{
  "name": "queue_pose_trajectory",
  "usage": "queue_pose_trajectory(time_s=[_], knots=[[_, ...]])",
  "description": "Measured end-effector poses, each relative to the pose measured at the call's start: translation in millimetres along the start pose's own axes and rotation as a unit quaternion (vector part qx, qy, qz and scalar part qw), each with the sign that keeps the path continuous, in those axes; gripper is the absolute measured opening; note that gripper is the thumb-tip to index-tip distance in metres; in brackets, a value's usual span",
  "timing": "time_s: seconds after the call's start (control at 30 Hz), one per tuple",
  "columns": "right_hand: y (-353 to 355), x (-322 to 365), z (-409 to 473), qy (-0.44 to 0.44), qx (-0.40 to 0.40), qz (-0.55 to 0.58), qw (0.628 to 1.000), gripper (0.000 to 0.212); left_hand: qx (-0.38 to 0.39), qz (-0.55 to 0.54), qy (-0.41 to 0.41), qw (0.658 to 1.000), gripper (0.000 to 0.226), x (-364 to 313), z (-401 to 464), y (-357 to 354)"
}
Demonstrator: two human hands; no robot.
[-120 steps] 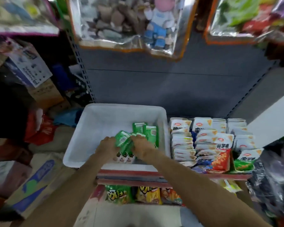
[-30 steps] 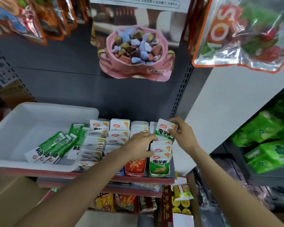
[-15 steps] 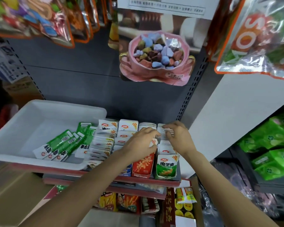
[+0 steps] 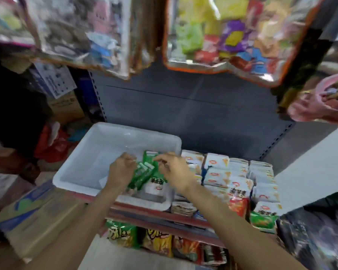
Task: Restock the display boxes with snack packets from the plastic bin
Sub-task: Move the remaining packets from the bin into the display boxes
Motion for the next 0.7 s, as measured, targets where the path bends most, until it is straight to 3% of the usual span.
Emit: queue_pose_trajectory(time_s=[0.1, 0.23, 0.33, 0.43, 0.53, 0.6, 0.7], knots=[[-51, 23, 29, -0.017, 0.045, -0.016, 0.999, 0.029, 0.064, 0.077, 0.052, 0.994, 0.026, 51, 28, 17], [-120, 12, 50, -0.091, 0.173, -0.062, 0.979, 0.043, 0.171, 0.21, 0.042, 0.962, 0.021, 92, 55, 14], [-153, 0, 50, -0.12, 0.262, -0.112, 0.951, 0.062, 0.224, 0.303, 0.049, 0.925, 0.042, 117, 71, 10], [-167, -6, 48, -0.146, 0.312, -0.12, 0.931, 0.069, 0.247, 0.36, 0.11, 0.893, 0.073, 138, 80, 9], [-176, -13, 49, -0.164, 0.322, -0.141, 0.922, 0.069, 0.217, 0.326, 0.165, 0.905, 0.099, 148, 83, 9], [-177, -16, 49, -0.167, 0.325, -0.171, 0.915, 0.069, 0.194, 0.269, 0.174, 0.927, 0.089, 149, 83, 10], [-179, -17, 50, -0.159, 0.309, -0.188, 0.919, 0.066, 0.189, 0.211, 0.16, 0.945, 0.047, 142, 85, 11]])
Point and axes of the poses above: each hand's wrist, its own z-axis towards the middle knuckle, its own y-axis out of the back of the hand, x = y × z, the point moved 7 cm from there along z, towards the middle knuckle, and after that the axes turned 6 degrees about -z, right-handed, at the moved point
